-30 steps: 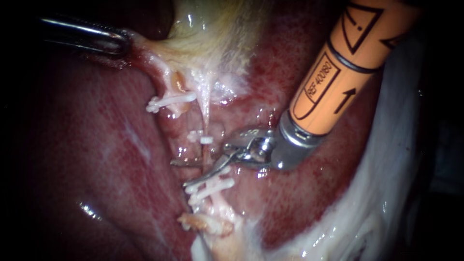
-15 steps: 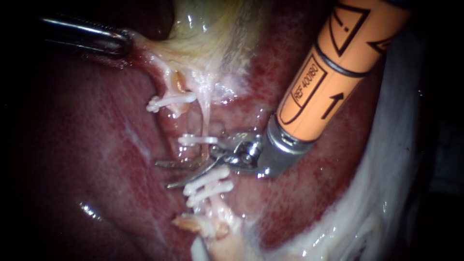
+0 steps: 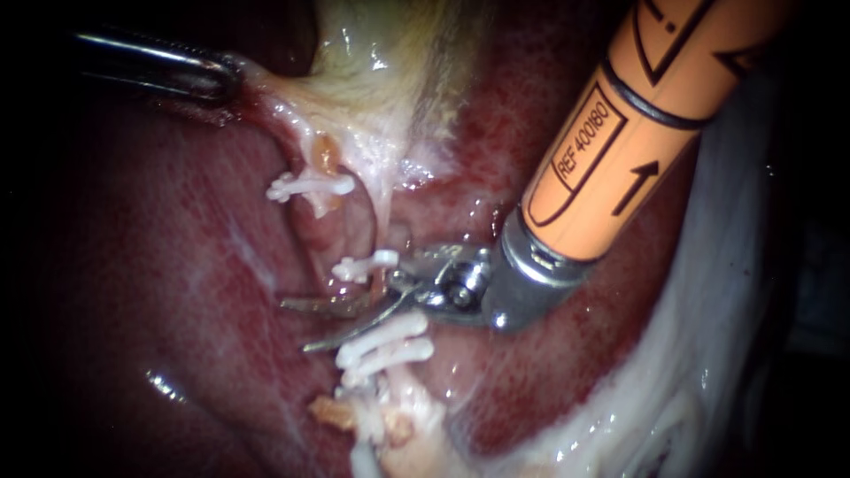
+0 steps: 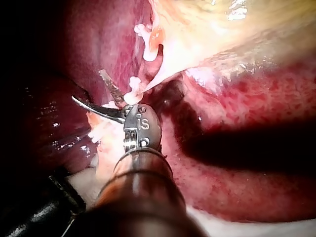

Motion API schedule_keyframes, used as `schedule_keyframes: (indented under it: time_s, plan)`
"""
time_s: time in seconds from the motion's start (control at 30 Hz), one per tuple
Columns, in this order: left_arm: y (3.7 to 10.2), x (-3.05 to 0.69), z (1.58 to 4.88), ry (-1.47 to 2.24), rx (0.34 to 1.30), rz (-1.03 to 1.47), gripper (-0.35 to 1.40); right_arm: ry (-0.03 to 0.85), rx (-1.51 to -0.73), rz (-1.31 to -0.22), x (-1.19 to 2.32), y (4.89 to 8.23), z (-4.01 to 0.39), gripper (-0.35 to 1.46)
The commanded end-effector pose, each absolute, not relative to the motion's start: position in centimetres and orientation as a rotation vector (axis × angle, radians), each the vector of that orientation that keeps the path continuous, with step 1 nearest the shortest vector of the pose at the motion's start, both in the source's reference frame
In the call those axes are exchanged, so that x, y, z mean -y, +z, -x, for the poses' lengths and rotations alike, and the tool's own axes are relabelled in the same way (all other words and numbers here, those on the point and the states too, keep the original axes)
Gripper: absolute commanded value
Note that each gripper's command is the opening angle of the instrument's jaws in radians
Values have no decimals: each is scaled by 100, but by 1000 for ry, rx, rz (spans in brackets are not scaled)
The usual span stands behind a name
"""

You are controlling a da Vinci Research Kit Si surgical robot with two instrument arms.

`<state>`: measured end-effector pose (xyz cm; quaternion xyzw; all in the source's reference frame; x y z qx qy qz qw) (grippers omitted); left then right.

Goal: Go to the cutting position right tube

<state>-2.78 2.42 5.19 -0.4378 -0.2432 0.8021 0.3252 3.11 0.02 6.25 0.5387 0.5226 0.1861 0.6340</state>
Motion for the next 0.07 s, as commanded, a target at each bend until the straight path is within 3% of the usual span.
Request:
schedule_keyframes:
  time_s: [0.03,0.07]
  plan:
    - [519,-242,278,2103,638,1148,-35,427,-1195,-1231,-1,627,-310,98]
    - [519,-243,278,2103,638,1148,-35,432,-1198,-1227,-2,628,-311,96]
